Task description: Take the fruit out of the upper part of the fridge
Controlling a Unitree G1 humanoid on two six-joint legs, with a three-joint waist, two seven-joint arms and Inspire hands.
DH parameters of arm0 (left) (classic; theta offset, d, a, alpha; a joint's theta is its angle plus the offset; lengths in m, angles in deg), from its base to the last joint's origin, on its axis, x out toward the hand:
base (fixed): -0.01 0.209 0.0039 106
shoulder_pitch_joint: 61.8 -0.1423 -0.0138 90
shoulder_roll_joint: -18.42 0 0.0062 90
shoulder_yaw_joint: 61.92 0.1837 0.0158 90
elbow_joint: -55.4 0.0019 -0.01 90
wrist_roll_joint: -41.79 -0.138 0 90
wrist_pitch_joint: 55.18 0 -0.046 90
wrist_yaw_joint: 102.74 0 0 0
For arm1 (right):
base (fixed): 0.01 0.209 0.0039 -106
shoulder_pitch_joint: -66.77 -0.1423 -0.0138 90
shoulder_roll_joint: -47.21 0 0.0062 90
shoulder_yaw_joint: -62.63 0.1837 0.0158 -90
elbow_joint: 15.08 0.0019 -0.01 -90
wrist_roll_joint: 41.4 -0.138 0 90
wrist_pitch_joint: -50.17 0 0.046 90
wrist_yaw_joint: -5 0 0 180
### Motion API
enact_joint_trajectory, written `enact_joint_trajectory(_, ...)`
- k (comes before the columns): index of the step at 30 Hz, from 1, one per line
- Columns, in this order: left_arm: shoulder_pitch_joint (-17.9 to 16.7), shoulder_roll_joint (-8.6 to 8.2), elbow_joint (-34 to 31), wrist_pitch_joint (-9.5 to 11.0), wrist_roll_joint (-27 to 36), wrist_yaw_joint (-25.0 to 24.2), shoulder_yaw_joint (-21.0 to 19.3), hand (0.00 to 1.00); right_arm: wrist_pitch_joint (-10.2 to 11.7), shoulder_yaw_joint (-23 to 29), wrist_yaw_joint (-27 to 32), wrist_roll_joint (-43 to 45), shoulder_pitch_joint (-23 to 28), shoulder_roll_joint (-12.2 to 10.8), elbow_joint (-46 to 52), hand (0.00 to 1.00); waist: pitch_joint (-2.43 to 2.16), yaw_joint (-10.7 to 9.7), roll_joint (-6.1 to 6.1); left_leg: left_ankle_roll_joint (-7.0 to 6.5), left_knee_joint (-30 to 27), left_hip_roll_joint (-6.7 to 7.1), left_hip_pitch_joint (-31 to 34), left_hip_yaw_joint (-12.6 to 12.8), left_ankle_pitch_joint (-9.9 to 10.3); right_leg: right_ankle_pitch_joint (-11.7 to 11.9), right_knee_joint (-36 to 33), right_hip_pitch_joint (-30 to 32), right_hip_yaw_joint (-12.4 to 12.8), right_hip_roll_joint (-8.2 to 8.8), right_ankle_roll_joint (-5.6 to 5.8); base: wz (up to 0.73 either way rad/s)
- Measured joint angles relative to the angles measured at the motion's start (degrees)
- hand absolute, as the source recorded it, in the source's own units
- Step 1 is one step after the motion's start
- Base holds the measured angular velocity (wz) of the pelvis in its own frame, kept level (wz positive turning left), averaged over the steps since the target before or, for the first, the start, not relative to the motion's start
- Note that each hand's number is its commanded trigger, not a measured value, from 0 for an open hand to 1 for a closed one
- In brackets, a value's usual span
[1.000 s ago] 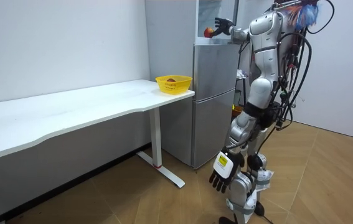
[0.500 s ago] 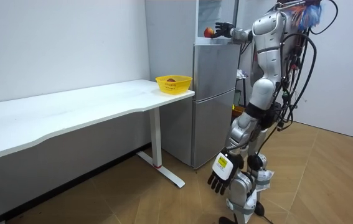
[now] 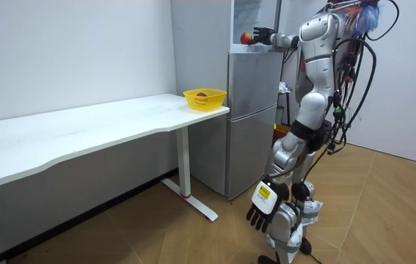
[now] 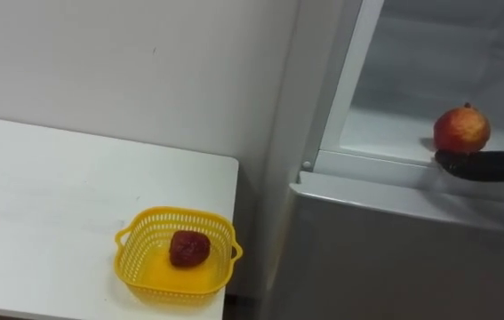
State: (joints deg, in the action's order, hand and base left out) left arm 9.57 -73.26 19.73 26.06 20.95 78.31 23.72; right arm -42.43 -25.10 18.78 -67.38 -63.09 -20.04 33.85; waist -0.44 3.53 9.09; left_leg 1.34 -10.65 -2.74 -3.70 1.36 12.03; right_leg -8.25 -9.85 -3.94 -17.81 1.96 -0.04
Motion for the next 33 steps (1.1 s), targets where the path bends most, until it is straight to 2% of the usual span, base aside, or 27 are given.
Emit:
enact_joint_trajectory(14,0.06,-0.01,-0.41,0.01,-0.02,-0.43,-0.02,0.00,-0.68,-3.18,0.55,-0.72,-4.66,0.00,0.01,0.00,0.00,0.43,-0.07,0.00,-0.03,0.00,0.03,0.11,-0.01,0.00,-0.07,0.18,0.10,0.00,0.00,0.00)
enact_joint_trajectory(22,0.12,-0.01,-0.47,0.05,-0.01,-0.59,0.04,0.00,-0.67,-3.41,0.42,-0.73,-4.77,0.00,-0.14,0.00,0.13,1.19,-0.24,0.00,0.22,0.00,0.24,-0.16,0.00,0.00,-0.04,0.18,-0.15,0.01,0.00,0.00)
enact_joint_trajectory(33,0.11,0.13,-0.88,0.61,-0.02,-0.39,-0.01,0.00,-0.56,-3.39,0.40,-0.46,-4.88,0.02,-1.74,0.00,0.09,1.11,-0.34,0.02,-0.29,0.06,1.12,-0.54,-0.03,0.01,0.01,0.85,-0.26,-0.01,-0.02,0.00)
